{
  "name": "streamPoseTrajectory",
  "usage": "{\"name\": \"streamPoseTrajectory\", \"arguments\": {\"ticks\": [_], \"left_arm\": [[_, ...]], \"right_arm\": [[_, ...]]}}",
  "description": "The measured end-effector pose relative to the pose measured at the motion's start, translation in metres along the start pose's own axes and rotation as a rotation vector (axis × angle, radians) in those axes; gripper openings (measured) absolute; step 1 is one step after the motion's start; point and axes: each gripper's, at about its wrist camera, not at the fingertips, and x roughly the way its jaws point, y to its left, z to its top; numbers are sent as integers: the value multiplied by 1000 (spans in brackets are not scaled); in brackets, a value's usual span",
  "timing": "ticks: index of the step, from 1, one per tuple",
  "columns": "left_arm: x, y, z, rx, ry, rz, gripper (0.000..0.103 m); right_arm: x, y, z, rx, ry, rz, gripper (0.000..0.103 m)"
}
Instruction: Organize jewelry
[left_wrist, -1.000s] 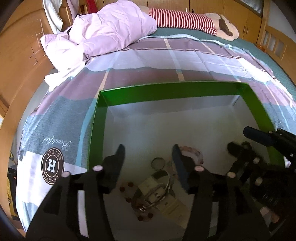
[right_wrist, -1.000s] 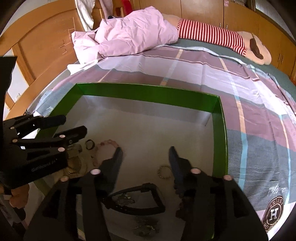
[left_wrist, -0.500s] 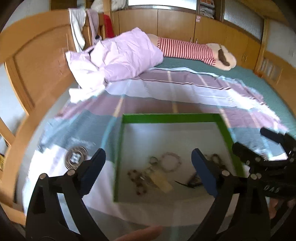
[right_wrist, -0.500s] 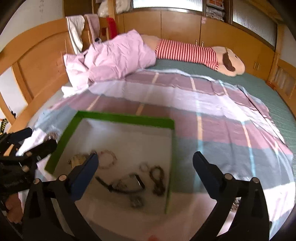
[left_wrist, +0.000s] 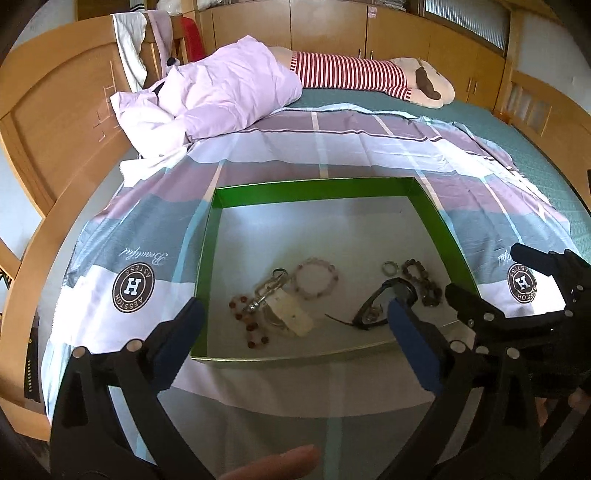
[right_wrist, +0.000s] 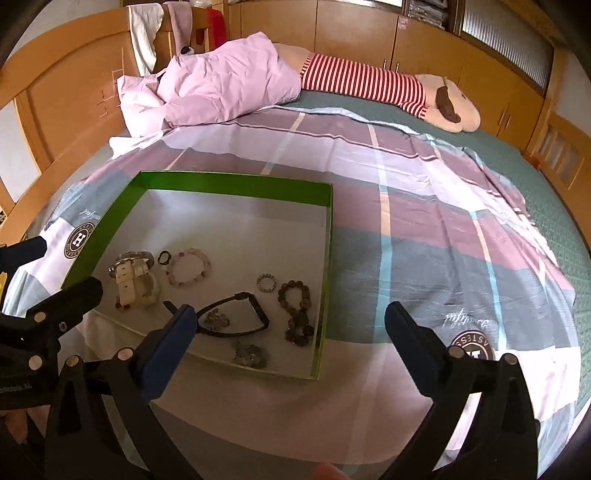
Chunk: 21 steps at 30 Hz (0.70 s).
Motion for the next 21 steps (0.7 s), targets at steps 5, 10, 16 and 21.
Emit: {"name": "streamPoseTrajectory", "arguments": {"ticks": [5,10,16,21], "left_arm": [[0,3,0,-9,-4,0,98],[0,4,0,-9,-7,5,98],[1,5,1,-3,-7,7,98],[1,4,0,-3,-7,9,98]], "right_arm": [[-2,0,1,2,-6,-2,100],[-2,0,1,5,-3,-4,100],[-1,1,1,7,-1,-9,100],[-1,1,0,8,-1,-13,100]]}}
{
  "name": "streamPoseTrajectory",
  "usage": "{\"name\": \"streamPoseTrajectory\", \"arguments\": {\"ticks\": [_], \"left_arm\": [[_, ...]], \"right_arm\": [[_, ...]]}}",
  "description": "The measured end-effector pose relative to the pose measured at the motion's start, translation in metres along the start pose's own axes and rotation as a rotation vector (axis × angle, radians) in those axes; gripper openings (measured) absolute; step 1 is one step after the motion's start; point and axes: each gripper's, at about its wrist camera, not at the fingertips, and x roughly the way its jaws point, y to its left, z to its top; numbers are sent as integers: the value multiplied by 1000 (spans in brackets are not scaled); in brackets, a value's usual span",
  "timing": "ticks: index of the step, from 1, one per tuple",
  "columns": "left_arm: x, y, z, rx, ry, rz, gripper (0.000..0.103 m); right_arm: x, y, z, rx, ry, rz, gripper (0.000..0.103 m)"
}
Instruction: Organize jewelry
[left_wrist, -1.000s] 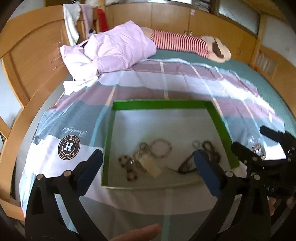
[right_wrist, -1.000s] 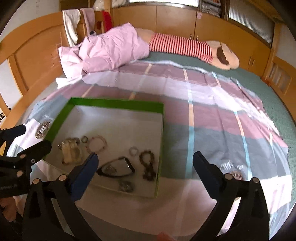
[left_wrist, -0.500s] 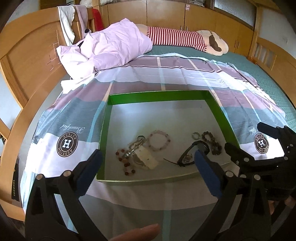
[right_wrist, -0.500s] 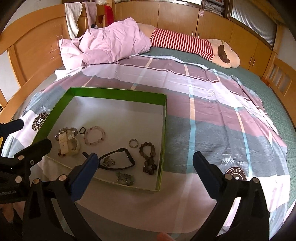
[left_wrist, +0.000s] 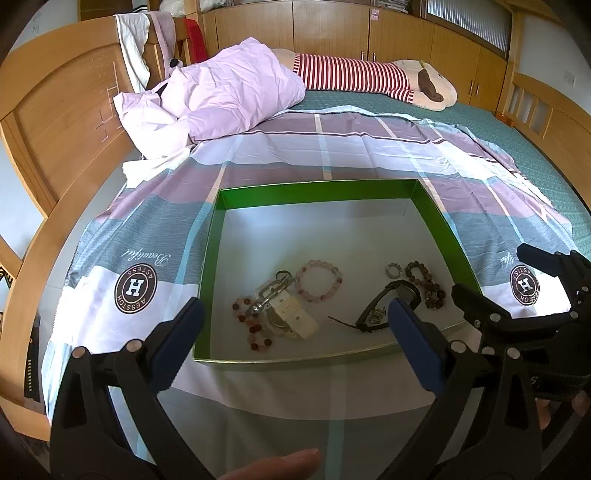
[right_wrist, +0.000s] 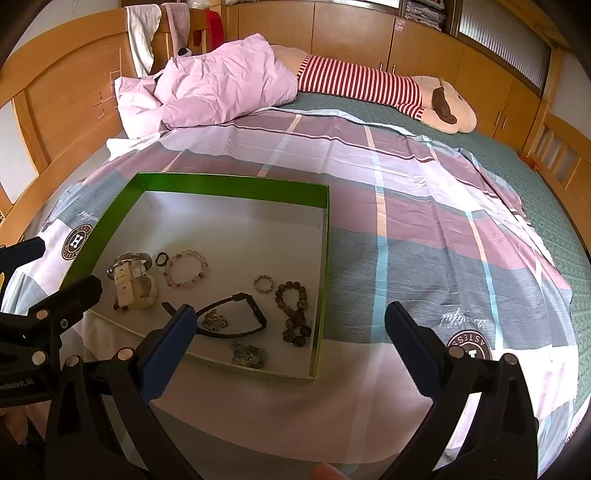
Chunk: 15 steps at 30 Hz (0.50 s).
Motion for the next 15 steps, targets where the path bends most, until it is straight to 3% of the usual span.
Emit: {"name": "streamPoseTrajectory", "arguments": {"ticks": [15], "left_arm": [[1,0,0,4,0,6,98]], "right_arm": [[0,0,0,0,0,-3,100]]}}
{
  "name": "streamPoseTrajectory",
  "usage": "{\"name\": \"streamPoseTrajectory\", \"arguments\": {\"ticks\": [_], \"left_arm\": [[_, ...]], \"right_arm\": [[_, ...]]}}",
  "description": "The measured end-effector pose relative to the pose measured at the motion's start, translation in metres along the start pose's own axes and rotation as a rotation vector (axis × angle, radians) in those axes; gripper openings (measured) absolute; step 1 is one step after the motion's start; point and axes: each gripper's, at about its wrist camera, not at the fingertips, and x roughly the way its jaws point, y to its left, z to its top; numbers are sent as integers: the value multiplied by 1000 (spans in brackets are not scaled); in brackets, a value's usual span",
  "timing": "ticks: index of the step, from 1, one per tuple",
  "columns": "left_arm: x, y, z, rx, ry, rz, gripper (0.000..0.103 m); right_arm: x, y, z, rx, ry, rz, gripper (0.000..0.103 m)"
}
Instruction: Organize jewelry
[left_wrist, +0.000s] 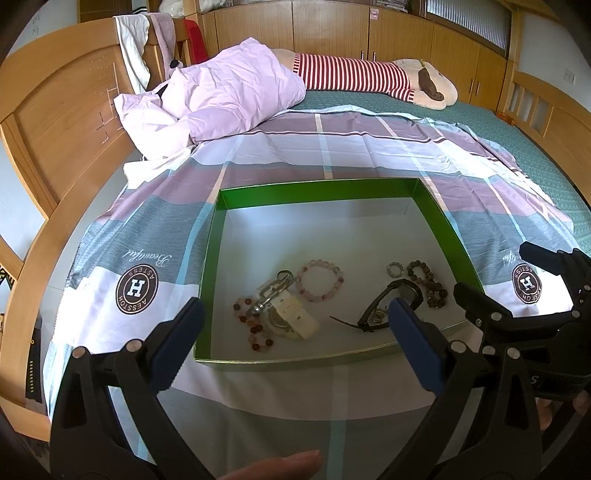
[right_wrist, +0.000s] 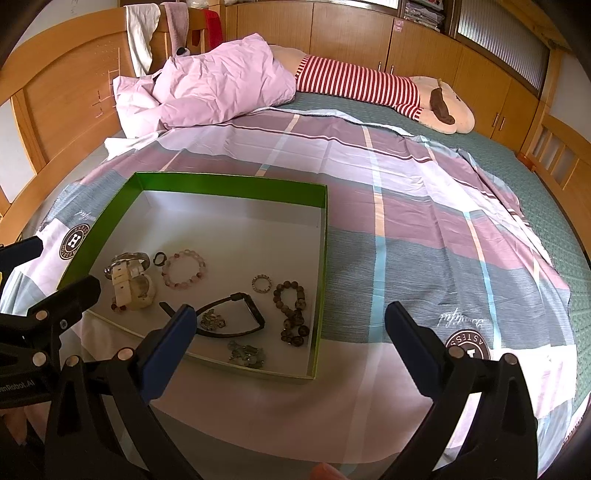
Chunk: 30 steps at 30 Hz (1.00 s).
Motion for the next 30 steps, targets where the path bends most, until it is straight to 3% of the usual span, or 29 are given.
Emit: {"name": "streamPoseTrajectory", "arguments": {"ticks": [30], "left_arm": [[3,4,-4,1,2,-5,98]], "right_arm": [[2,0,-2,0,0,0,100]]}}
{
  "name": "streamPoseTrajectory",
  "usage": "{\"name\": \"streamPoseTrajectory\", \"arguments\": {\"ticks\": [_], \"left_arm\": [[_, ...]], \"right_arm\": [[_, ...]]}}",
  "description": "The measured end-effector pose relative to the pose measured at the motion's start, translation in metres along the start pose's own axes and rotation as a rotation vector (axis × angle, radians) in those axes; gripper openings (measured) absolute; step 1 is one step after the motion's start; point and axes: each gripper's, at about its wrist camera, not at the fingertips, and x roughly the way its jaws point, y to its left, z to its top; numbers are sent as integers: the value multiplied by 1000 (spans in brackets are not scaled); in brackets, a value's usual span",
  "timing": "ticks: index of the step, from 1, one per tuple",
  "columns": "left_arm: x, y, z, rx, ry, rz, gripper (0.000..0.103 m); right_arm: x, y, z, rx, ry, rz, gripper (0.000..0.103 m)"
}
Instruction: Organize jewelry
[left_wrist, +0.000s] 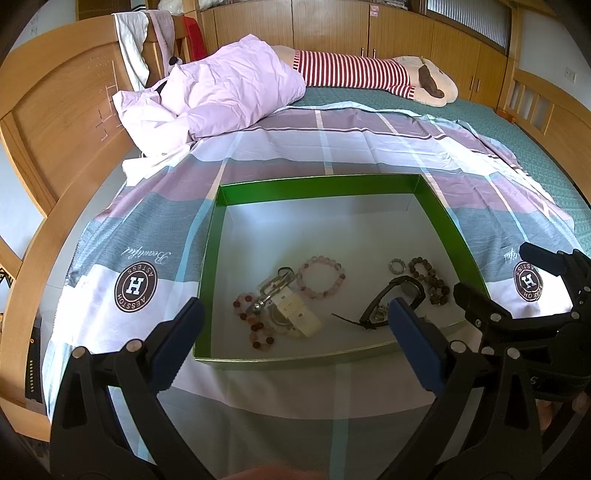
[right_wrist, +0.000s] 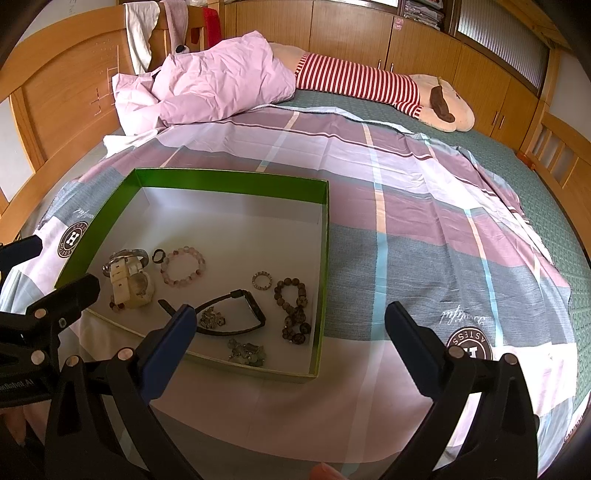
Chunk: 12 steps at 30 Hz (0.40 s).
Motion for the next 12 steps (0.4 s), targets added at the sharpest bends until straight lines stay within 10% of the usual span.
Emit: {"name": "streamPoseTrajectory", "arguments": {"ticks": [12], "left_arm": [[-3,16,-45,-57,19,7,98]], "right_arm": [[-3,-16,-60,27,-3,64,99]]}}
